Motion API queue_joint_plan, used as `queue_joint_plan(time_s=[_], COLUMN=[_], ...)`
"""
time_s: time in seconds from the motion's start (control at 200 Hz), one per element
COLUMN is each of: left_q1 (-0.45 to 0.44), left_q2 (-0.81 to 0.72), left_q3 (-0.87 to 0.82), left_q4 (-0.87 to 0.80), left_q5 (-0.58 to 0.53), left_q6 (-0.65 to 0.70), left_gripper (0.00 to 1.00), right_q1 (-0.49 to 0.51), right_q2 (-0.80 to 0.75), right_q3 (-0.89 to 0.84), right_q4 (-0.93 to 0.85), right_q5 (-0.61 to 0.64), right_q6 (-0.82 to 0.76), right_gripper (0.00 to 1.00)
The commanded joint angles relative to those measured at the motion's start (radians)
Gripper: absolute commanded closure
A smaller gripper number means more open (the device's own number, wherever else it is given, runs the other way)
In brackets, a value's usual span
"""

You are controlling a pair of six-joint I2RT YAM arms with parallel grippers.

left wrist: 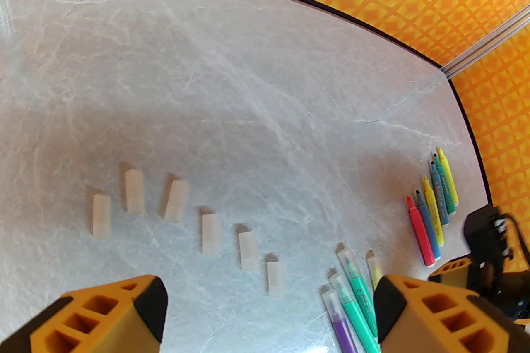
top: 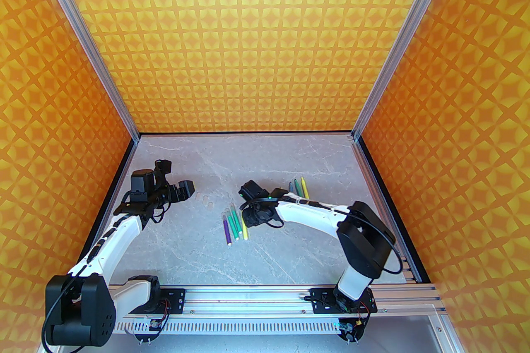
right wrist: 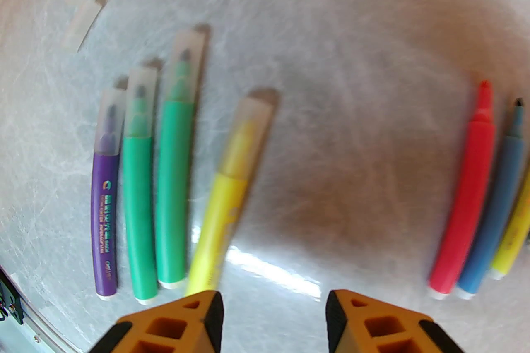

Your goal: Open the pen caps

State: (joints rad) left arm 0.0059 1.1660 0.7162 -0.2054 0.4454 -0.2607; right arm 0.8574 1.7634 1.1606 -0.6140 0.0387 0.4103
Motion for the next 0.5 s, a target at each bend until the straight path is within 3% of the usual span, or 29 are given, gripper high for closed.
queue_joint_plan(time_s=[0.0, 0.495], left_q1=[-0.007, -0.009], left_q2=[0.004, 0.014], left_q3=[-0.021, -0.03], left_q4=[0.038, 0.062], left_q5=[0.033, 0.055], left_q6=[-0.005, 0.0], left_gripper=[0.13, 0.13], right_q1=[0.021, 0.026], right_q2=[0.043, 0.14], right_q3=[0.035, 0.066], right_q4=[-0.011, 0.003], right_q5=[-0.028, -0.008], right_q6=[0.053, 0.085], right_gripper=[0.55, 0.59])
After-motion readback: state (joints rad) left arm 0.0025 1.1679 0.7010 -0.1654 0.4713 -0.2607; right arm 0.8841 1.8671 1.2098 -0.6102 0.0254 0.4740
